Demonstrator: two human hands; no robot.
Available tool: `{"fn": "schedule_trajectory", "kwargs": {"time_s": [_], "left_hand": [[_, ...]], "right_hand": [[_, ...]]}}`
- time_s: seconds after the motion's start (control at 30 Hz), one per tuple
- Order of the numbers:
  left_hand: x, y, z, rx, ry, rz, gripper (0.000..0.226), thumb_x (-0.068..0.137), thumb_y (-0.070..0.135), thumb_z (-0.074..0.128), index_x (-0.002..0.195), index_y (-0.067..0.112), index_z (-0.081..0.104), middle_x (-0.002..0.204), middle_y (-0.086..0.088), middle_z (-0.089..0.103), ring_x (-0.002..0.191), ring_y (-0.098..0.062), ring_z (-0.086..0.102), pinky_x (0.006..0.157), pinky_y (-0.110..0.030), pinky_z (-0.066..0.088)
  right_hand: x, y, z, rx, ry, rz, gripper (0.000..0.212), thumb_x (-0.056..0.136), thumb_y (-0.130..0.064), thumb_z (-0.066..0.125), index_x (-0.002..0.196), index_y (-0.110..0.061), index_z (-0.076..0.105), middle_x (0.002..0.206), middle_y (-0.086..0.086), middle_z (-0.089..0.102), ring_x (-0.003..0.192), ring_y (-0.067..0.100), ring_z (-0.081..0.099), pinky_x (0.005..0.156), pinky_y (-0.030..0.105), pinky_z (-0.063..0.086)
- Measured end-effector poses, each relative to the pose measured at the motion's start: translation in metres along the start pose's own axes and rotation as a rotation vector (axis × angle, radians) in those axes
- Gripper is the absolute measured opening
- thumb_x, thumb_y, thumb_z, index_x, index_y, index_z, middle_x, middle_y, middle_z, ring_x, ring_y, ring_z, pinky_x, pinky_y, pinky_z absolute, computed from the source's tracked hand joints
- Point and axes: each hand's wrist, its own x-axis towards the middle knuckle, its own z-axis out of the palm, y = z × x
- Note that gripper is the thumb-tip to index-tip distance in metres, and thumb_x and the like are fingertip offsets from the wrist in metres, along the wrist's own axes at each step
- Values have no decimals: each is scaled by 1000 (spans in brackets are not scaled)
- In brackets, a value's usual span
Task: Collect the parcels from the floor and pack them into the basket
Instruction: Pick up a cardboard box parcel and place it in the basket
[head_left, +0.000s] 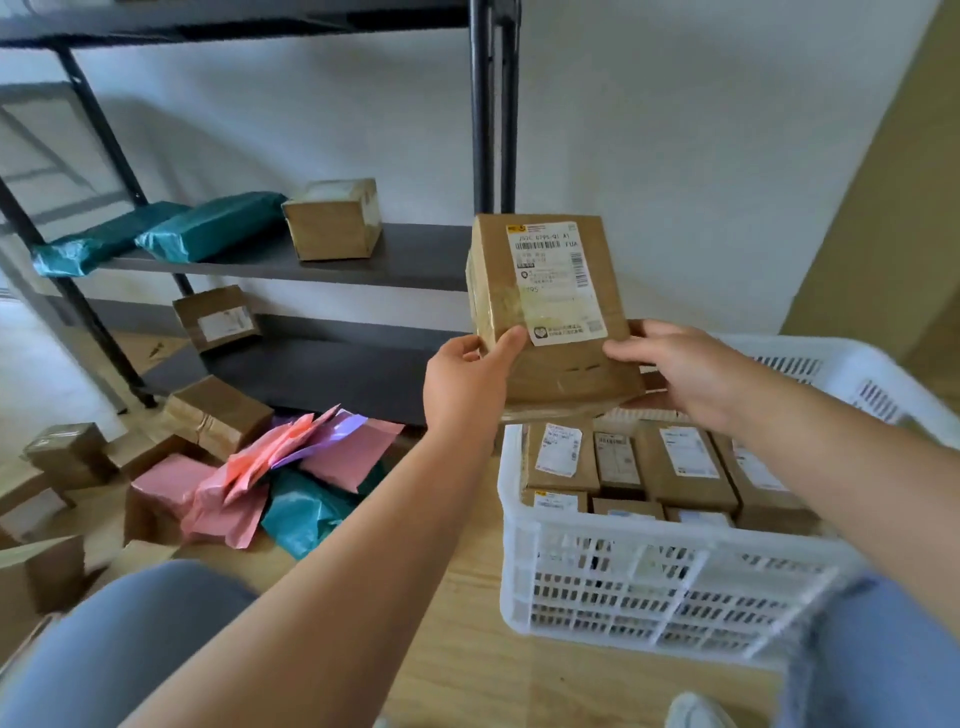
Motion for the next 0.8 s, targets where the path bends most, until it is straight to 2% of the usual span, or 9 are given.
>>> {"fn": "schedule_trajectory", "kwargs": {"time_s": [0.07,0.17,0.3,0.4,0.53,0.6,0.7,0.8], "left_hand": [[10,-1,21,59,-84,-8,51,79,55,71,118,22,63,99,8,70,87,-10,67,81,-35,58],[20,-2,46,140,-203,11,53,78,58,70,116,20,66,95,8,72,85,-12,68,80,-34,58],[31,-9,88,211,-375,-22,37,86,50,67,101,17,70,90,1,73,76,-12,66,78,-32,57],[44,-21,118,221,-434,-74,34,84,48,69,90,15,72,85,2,74,83,-17,71,85,-38,58],[55,-45,160,258,-508,-136,38,80,49,73,83,11,71,90,-7,75,90,-28,72,86,-44,58],[57,-58,183,283,-563,-163,38,80,49,74,81,11,71,91,-9,75,91,-29,72,85,-43,58],[55,-78,215,322,-646,-208,43,80,50,73,85,7,73,90,-9,75,90,-27,72,86,-41,58],[51,-100,253,395,-732,-234,44,82,49,71,97,8,72,89,-8,74,84,-25,73,83,-41,59]], "right_hand": [[3,1,-25,-43,29,24,21,93,-24,63,113,-21,67,103,-4,75,98,18,70,85,39,55],[6,1,-55,-120,72,68,22,93,-25,63,111,-14,67,106,2,74,99,19,70,74,31,55],[15,15,-90,-179,104,163,27,93,-27,64,113,-9,67,108,5,73,103,21,69,94,40,53],[24,29,-106,-214,123,239,27,95,-26,62,114,-8,66,108,7,73,102,23,69,93,41,54],[31,54,-129,-251,160,378,26,97,-24,59,113,-5,66,107,10,72,102,27,69,88,42,55],[32,66,-146,-266,166,418,24,96,-24,60,114,-10,65,108,8,73,101,25,69,88,40,56],[31,90,-170,-287,131,478,24,92,-25,65,115,-17,64,106,2,74,99,20,70,88,40,56],[34,118,-193,-305,99,573,29,90,-23,68,117,-16,64,103,2,75,96,21,71,88,41,56]]}}
